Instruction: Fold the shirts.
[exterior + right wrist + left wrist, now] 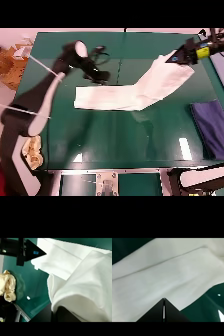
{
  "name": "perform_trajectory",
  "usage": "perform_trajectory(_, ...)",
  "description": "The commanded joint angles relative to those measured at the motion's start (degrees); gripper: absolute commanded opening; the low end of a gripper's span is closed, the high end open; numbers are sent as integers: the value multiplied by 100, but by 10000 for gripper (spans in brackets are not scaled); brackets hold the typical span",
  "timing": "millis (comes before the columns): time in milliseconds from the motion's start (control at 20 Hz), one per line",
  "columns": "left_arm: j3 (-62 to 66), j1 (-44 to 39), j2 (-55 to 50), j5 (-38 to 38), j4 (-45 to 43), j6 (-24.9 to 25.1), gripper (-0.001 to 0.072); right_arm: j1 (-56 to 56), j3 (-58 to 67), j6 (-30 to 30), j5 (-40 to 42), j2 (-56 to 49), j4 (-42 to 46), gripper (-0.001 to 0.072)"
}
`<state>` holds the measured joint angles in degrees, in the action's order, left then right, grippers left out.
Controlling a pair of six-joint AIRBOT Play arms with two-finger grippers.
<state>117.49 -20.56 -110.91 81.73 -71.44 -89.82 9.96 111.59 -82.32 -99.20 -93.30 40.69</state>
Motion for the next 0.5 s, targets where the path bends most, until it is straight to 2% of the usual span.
perform_trajectory(0, 55, 673, 549, 1228, -1241, -114, 22, -1056, -118, -557, 804, 24, 208, 16)
perform_trajectory(150, 46, 1102, 713, 1403, -1248, 122, 22, -2457, -459, -946, 2468, -131, 435, 16)
perform_trajectory(350, 22, 1318, 715, 1523, -1292, 542, 22, -4468, -743, -1143, 5840, -1161, 433, 17)
perform_trajectory(400, 22, 1316, 715, 1537, -1355, 610, 22, -4909, -741, -1139, 6629, -1510, 433, 89)
perform_trajectory(450, 24, 1316, 715, 1545, -1366, 695, 22, -5311, -741, -1134, 7263, -1853, 435, 346)
